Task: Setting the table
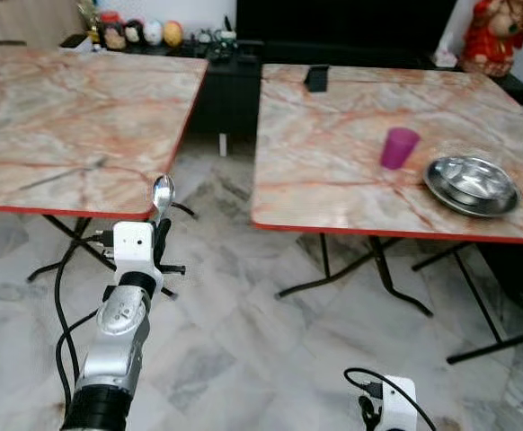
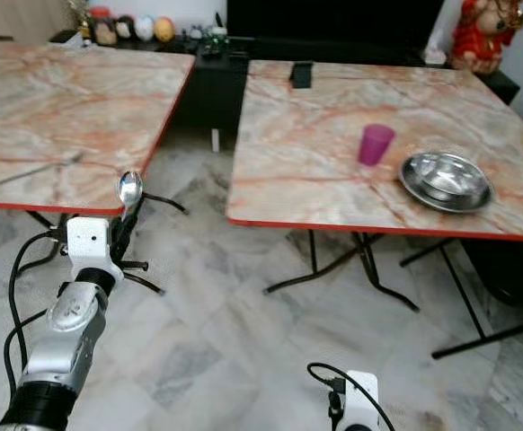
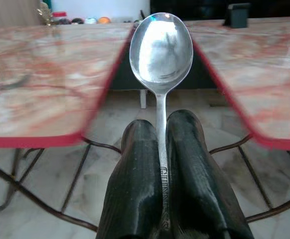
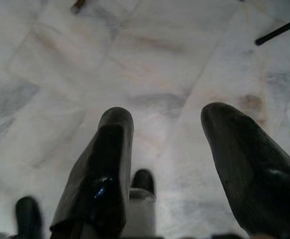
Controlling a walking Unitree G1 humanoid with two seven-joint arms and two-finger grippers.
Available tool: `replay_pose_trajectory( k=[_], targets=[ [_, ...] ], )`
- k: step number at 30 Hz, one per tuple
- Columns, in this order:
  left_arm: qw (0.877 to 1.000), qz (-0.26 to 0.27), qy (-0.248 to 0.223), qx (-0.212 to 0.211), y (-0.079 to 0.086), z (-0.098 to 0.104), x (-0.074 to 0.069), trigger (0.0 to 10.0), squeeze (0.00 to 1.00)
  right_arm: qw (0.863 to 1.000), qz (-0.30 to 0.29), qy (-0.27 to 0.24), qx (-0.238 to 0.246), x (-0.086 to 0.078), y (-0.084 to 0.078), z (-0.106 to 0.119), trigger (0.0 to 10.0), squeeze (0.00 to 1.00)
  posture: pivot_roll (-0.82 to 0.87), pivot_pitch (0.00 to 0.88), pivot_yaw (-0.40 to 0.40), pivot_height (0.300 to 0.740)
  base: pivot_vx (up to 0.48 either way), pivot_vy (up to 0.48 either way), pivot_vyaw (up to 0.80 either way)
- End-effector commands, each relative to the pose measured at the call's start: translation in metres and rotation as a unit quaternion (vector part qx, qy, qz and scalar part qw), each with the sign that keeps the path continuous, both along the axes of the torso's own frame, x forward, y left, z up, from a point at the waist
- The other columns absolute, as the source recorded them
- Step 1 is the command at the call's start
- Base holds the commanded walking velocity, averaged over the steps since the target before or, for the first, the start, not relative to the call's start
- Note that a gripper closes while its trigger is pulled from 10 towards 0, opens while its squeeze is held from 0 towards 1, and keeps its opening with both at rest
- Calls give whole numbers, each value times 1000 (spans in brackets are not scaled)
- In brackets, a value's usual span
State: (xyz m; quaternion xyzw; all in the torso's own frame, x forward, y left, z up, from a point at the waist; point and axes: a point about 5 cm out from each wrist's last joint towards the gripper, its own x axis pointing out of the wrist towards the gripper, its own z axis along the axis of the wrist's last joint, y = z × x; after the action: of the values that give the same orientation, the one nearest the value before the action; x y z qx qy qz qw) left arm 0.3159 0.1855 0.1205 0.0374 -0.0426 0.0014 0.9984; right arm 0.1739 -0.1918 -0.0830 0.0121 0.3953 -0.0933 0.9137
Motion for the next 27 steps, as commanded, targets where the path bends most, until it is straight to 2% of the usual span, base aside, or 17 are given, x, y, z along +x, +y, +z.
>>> replay_pose_trajectory(
  k=[1,7,13,27],
  targets=[
    [1000,-4,-3,6,-3,2,2,10000,0,1000,-13,2,-1,-1,-6,0,10000,0,37,0,-43,740,0,-442,0],
    [1000,-4,-1,6,-5,2,3,10000,0,1000,-4,3,-8,1,-6,1,10000,0,30,0,-42,740,0,-441,0],
    [1000,-3,-2,5,-5,2,4,10000,0,1000,-3,1,-7,3,-5,2,10000,0,27,0,-41,740,0,-436,756],
    [1000,1,-3,12,1,3,7,10000,0,1000,-13,-13,-8,5,-8,4,10000,0,23,0,-42,740,0,-437,0]
  ],
)
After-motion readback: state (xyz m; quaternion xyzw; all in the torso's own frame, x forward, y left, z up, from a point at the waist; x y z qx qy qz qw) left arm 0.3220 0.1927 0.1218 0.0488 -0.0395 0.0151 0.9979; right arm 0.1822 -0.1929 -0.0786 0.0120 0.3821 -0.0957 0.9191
